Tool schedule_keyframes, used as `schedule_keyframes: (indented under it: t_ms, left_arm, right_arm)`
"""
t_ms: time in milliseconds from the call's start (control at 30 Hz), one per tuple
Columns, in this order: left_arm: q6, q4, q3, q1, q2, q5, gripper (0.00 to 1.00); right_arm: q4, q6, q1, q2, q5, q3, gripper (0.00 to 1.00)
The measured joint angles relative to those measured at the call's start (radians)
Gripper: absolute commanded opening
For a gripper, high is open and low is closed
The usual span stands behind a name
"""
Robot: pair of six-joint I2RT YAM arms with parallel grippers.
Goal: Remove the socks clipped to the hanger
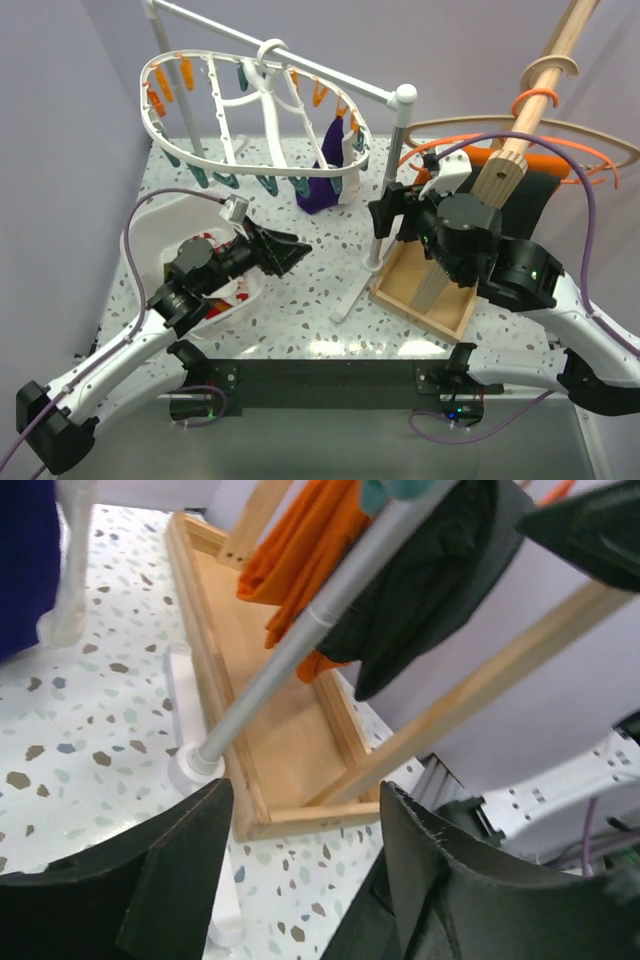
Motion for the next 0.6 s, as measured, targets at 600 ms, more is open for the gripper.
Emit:
schedule_keyframes:
  t_ms: [600]
  left_arm:
    - [0.049, -0.14, 0.108, 0.0, -0.44, 0.152, 0.88]
  right_arm:
    - [0.053, -0.029, 0.0, 0.0, -0.011, 0.016, 0.78]
